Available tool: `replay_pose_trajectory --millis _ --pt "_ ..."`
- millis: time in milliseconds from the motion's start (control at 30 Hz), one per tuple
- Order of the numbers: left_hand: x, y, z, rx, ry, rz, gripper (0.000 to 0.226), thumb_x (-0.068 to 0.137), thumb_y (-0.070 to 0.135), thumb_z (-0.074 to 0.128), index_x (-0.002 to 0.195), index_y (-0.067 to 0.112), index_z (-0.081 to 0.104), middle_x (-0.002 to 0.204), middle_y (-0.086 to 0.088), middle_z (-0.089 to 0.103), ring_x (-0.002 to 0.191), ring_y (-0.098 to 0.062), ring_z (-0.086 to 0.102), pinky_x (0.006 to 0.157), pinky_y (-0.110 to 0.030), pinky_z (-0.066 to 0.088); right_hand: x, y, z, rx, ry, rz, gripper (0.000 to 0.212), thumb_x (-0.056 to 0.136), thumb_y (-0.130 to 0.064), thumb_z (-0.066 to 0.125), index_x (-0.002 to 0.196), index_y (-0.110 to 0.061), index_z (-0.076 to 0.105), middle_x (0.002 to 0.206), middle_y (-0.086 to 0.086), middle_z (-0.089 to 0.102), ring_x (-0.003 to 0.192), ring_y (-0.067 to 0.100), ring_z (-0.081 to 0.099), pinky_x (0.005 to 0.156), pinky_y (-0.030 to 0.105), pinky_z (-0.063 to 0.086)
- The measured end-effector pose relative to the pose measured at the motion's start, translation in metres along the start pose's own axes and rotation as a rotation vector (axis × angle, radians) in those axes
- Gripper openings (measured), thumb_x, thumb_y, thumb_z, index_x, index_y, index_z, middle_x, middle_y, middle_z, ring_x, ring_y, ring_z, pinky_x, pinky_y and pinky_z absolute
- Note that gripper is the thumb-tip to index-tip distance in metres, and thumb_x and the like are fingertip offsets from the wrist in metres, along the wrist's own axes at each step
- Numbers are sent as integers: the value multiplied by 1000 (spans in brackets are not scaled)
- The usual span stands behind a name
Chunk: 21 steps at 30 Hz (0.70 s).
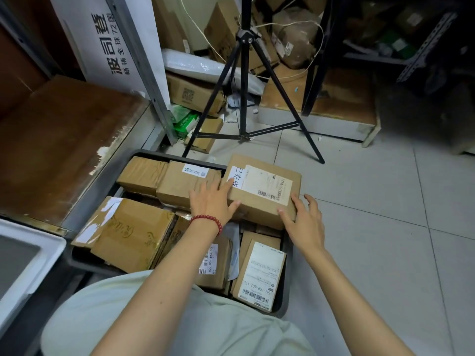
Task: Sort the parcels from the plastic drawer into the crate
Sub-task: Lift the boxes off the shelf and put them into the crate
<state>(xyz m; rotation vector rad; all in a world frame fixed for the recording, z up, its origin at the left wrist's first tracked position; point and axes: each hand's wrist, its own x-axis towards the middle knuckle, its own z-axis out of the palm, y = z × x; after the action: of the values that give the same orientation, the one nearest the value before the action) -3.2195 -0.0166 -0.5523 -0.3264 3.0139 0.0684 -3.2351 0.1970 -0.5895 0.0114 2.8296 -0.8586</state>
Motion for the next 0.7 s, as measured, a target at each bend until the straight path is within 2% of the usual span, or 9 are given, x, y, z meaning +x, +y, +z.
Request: replay_pose_trajectory --millis 133,233,333,400,533,700 --pt "-6 0 1 -13 -34 -3 66 92 60 38 149 38 14 157 0 23 142 -25 23 110 -47 27 -3 1 -3 -121 -39 5 61 96 -54 39 151 -30 26 159 4 18 145 25 16 116 44 22" --pt "-20 -1 -3 -24 -74 -12 74 91 62 39 151 36 5 159 0 15 144 -25 18 111 -51 24 -1 -2 -12 -314 -35 -1 61 95 -56 39 149 -32 29 159 4 17 145 28 10 116 50 14" --pt "-36 -21 -12 -124 -71 -148 77 90 62 40 152 32 5 158 -1 19 144 -25 17 110 -55 21 10 -13 -25 -397 -15 -57 59 91 -57 47 143 -31 40 160 4 15 145 31 8 115 53 11" --pt "-44 -45 -26 -144 -26 -221 76 90 61 41 152 30 10 156 -1 24 143 -26 20 111 -55 23 22 -30 -30 -387 -11 -118 58 90 -54 50 141 -28 43 159 4 17 144 31 12 115 52 15" --pt "-66 -106 -70 -135 147 -353 70 91 56 44 151 31 16 156 2 25 143 -23 22 111 -55 25 35 -99 -27 -312 12 -365 63 90 -54 53 146 -28 37 156 3 27 142 28 24 114 48 24" --pt "-119 -178 -112 -97 299 -546 70 90 54 49 149 30 21 153 1 31 141 -25 26 108 -53 28 10 -221 -3 -260 -15 -787 67 90 -55 54 148 -29 32 154 1 31 141 25 27 115 44 25"
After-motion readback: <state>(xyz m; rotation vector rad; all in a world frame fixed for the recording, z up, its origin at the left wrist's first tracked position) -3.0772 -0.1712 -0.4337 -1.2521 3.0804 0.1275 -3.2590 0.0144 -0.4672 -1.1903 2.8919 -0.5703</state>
